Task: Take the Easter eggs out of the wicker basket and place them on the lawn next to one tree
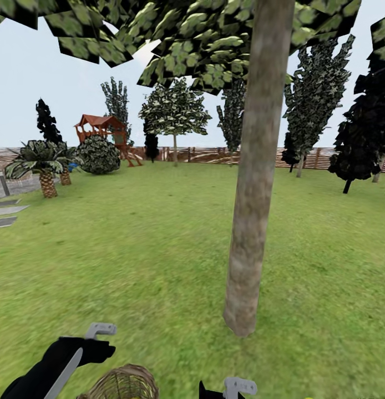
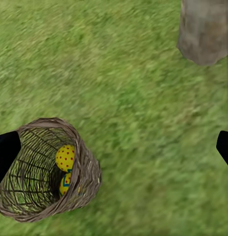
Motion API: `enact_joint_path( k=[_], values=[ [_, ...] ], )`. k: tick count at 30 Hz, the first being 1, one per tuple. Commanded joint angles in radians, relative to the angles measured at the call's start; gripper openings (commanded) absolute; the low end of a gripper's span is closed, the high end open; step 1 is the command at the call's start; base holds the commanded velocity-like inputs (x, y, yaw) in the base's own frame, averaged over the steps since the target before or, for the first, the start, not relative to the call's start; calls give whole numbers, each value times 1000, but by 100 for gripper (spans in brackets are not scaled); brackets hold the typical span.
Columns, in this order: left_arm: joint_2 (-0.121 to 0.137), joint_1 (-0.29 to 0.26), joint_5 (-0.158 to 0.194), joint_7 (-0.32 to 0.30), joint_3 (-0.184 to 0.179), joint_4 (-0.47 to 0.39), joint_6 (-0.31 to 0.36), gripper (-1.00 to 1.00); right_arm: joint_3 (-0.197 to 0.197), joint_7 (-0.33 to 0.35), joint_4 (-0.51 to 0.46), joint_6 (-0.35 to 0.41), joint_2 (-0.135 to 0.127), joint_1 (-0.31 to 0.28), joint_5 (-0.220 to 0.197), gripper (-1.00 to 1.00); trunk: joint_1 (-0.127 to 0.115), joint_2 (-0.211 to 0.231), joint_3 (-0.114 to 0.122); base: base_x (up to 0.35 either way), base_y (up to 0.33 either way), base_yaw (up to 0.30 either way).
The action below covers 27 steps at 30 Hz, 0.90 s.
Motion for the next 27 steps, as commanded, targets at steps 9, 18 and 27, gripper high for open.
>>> enact_joint_path(
  k=[9,18,27],
  values=[
    [0,0,5,1,-2,9,4,100,1,-6,-2,4,0,0,-4,100,1,0,1,39,62,-22],
    [-2,-1,5,5,-1,13,4,100,1,-6,-2,4,0,0,-4,100,1,0,1,15,41,-1],
    [-2,-1,4,5,-2,17,3,100,1,-6,-2,4,0,0,-4,100,1,0,1,53,68,0]
  ],
)
